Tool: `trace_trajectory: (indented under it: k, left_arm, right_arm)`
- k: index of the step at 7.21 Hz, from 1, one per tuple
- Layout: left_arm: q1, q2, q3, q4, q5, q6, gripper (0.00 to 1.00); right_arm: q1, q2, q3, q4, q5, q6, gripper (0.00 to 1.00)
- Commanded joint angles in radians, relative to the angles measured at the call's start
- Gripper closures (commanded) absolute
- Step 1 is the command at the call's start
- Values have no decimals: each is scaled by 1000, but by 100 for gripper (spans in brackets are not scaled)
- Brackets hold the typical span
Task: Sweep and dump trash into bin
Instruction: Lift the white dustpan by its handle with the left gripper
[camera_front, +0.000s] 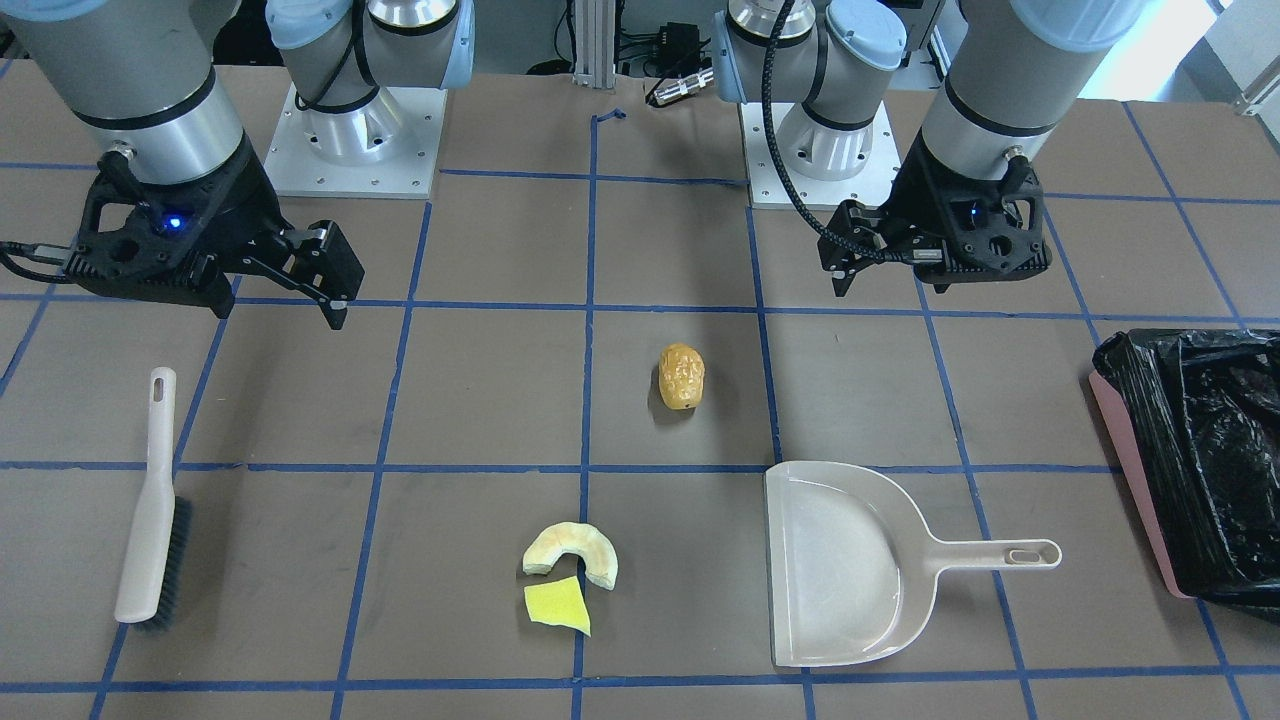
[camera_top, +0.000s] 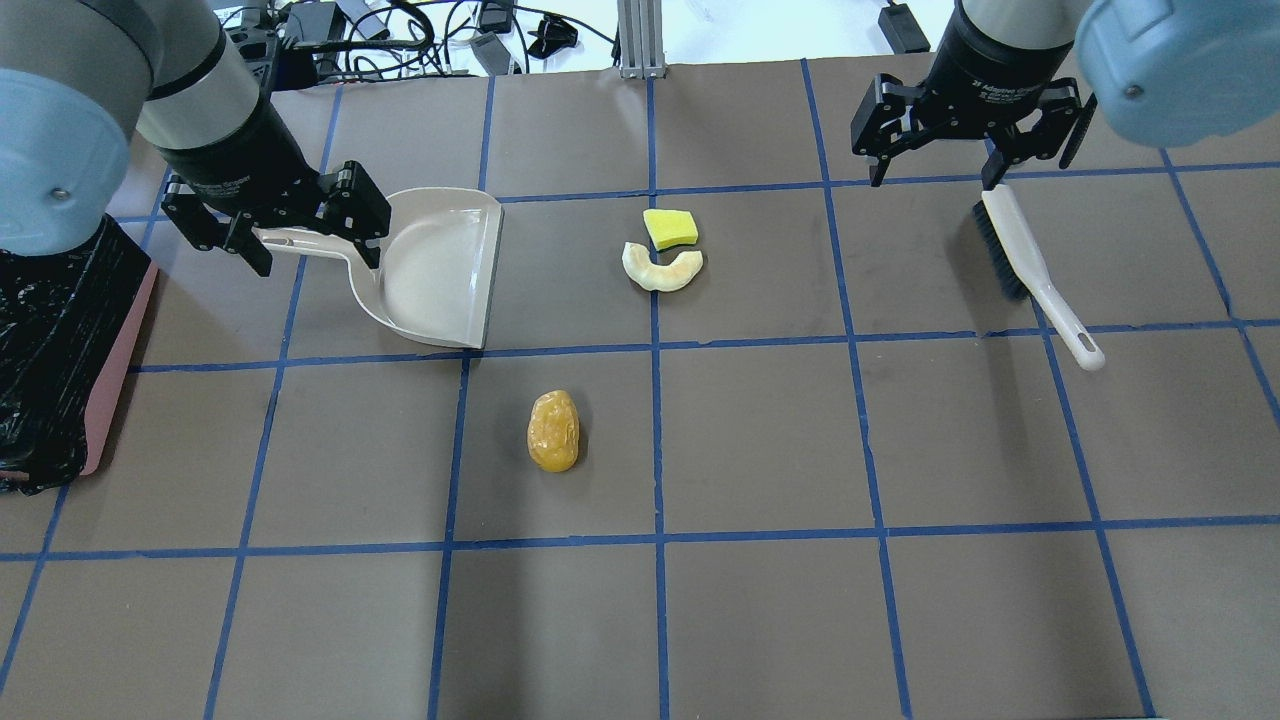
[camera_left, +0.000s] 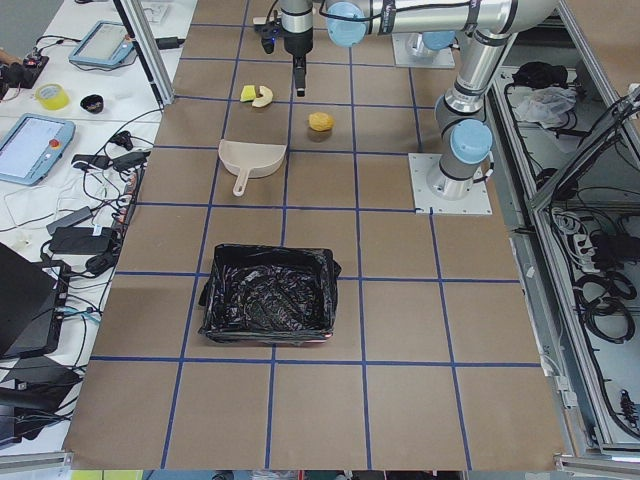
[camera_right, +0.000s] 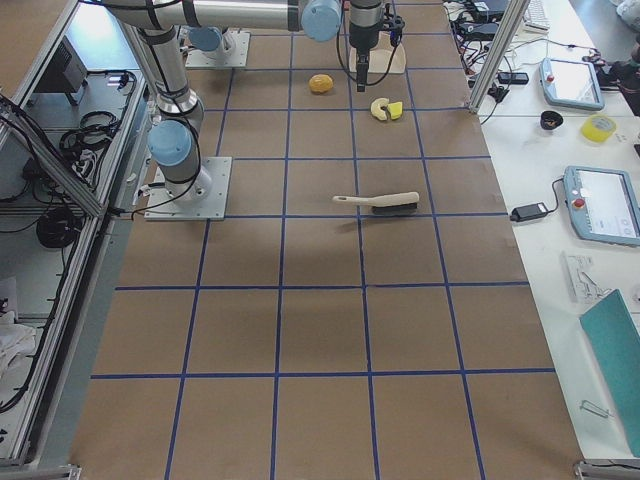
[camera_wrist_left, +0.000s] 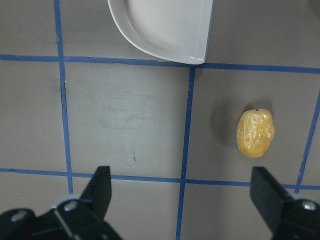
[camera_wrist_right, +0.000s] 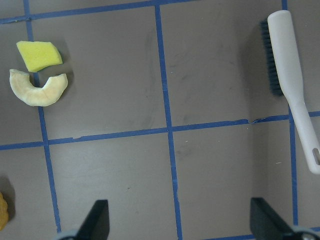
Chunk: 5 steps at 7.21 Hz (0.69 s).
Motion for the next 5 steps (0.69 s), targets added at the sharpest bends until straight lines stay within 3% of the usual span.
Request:
trace_trajectory:
  k: [1,5]
  left_arm:
    - [0,-2,-2,6,-5,-7,0]
    - [18,-19,1,44,2,-105,0]
  right_arm:
    - [0,-3,-1,3,-6,-15,0]
    - [0,-24,2,7,-11,-15,0]
